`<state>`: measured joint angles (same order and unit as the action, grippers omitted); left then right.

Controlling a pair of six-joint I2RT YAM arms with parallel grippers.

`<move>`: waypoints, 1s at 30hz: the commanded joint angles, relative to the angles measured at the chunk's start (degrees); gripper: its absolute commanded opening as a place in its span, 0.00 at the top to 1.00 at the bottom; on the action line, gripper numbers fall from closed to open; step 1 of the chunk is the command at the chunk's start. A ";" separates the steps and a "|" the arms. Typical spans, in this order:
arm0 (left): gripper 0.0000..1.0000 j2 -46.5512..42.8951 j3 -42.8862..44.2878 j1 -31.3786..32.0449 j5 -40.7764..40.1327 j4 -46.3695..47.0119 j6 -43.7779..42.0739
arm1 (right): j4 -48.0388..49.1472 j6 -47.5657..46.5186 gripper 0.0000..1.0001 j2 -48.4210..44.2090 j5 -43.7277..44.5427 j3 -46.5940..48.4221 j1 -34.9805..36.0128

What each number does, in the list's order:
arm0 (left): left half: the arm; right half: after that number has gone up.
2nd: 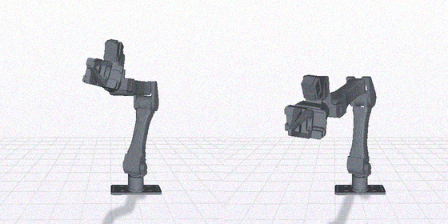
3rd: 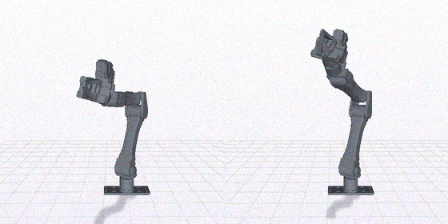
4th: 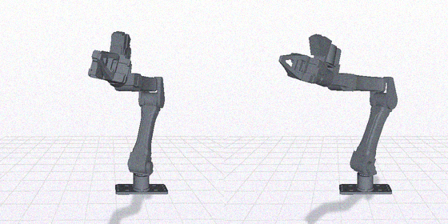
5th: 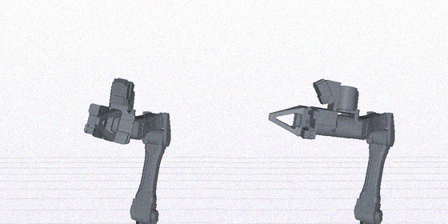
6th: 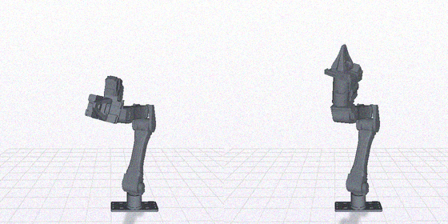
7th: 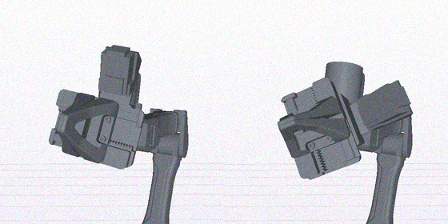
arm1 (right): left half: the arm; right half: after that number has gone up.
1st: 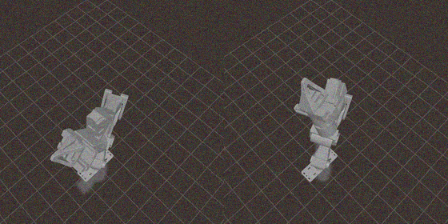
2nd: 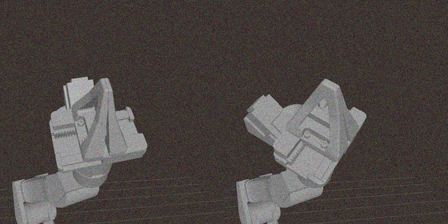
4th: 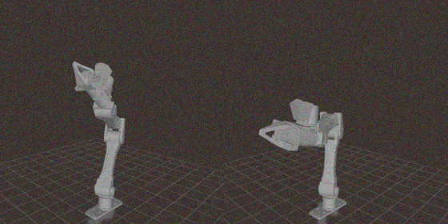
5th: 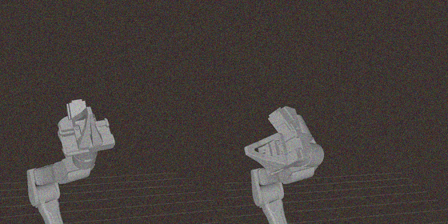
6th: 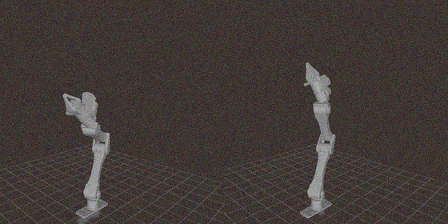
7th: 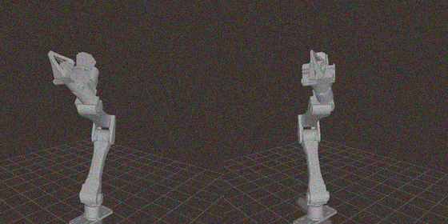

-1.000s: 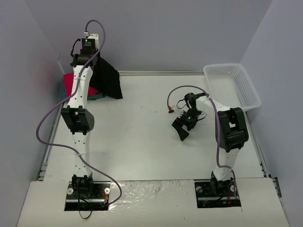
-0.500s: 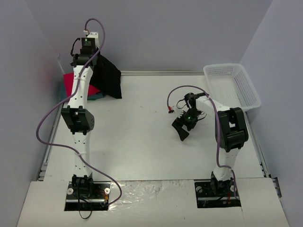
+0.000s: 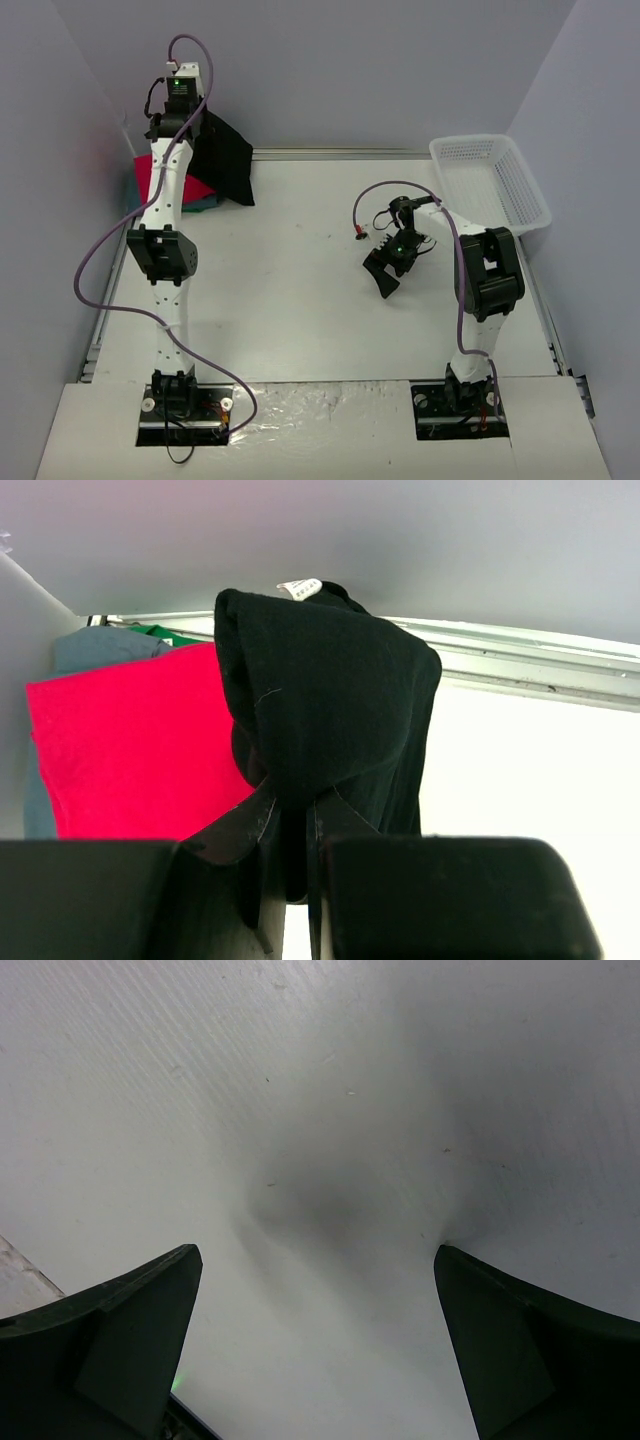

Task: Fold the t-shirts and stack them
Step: Put the neatly folded tshirt into the corner of the board with the left arm

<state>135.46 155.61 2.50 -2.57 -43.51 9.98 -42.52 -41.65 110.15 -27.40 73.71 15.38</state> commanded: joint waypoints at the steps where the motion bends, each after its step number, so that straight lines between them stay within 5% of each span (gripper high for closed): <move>1: 0.98 -7.49 3.82 -0.83 -0.51 3.96 2.15 | -1.95 -0.45 0.00 4.81 1.56 -2.70 0.09; 30: 0.98 -10.48 0.04 -7.95 0.37 8.26 1.45 | -1.95 -0.01 0.00 7.62 1.82 -2.79 0.44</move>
<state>130.80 154.89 -4.25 -2.33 -40.62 11.18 -43.46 -41.41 111.15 -27.00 74.72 15.46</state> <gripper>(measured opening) 0.064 0.999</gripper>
